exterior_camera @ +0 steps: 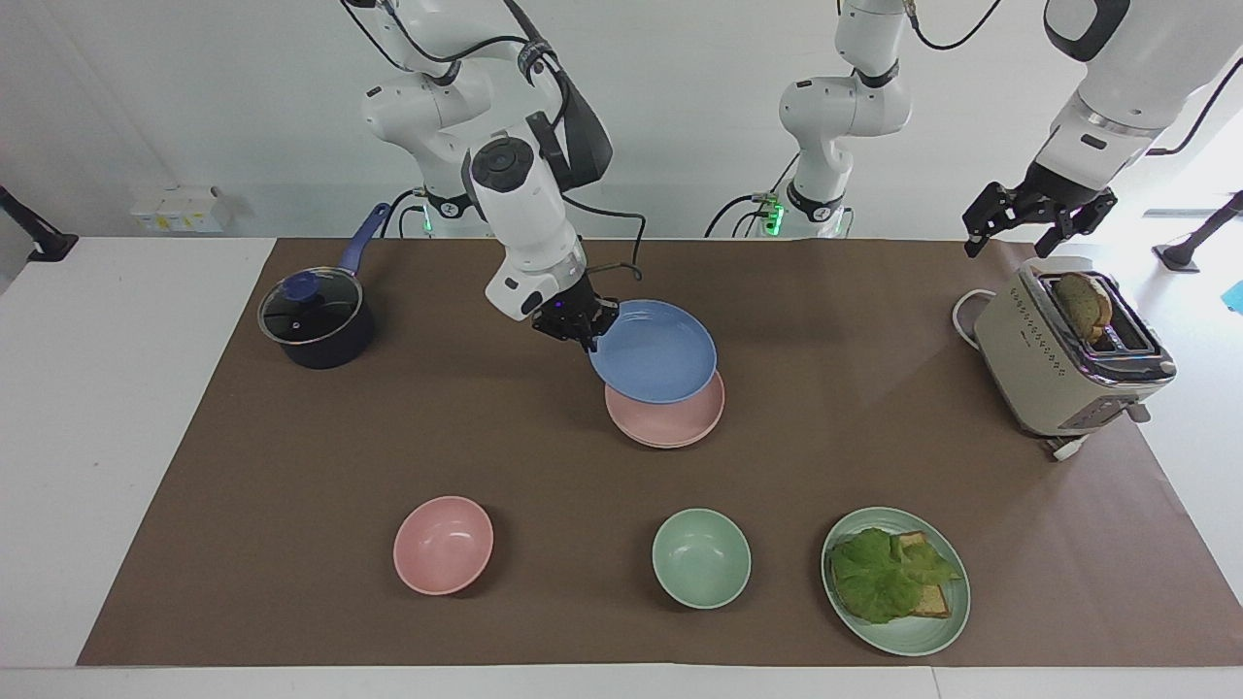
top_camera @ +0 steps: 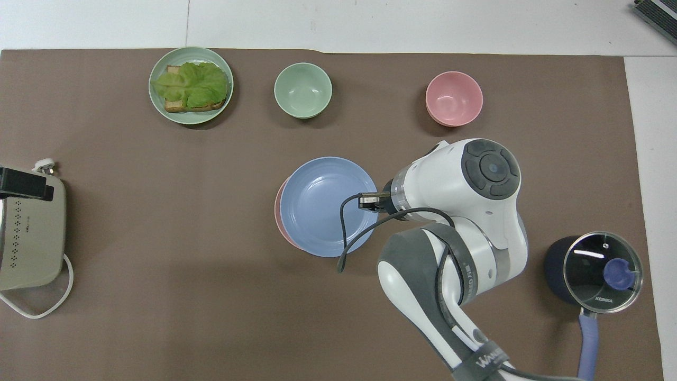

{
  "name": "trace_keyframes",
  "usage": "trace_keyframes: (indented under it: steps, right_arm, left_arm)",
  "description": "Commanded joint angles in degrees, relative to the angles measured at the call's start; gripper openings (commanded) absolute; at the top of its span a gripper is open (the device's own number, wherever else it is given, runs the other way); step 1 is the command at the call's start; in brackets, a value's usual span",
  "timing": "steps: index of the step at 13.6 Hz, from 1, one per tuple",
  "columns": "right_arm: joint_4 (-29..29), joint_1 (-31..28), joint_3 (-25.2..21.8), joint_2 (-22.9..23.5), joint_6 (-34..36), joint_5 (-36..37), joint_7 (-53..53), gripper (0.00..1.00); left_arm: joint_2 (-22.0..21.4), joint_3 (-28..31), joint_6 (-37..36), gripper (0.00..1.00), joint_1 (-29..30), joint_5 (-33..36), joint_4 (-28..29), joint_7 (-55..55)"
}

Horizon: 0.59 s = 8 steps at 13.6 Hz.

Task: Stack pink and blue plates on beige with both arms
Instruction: 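Carry the blue plate with the right gripper onto the pink plate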

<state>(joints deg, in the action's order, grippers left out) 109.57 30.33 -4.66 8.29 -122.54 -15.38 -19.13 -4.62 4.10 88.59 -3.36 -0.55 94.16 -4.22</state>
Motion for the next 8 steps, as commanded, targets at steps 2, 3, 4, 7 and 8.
trace_keyframes:
  steps: [2,3,4,7,8]
  right_arm:
    - [0.64,0.07,0.18,0.84,-1.2,-1.58,-0.12,0.0]
    - [0.56,0.86,0.18,1.81,-2.6,-1.58,-0.21,0.0]
    - [0.64,0.95,0.18,2.51,-3.58,-1.58,-0.21,0.0]
    - [2.66,1.22,0.18,2.87,-4.28,-1.41,2.24,0.0]
    - [2.67,1.22,0.18,3.4,-5.33,-1.41,2.51,0.0]
  left_arm:
    - [-1.36,-0.32,0.53,1.0,0.46,1.08,1.29,-0.44]
    - [-1.36,-0.32,0.53,1.0,0.46,1.08,1.29,-0.35]
    - [-1.36,-0.32,0.53,1.0,0.46,1.08,1.29,-0.35]
    - [-1.36,-0.32,0.53,1.0,0.46,1.08,1.29,-0.44]
    - [-1.36,-0.32,0.53,1.0,0.46,1.08,1.29,-0.44]
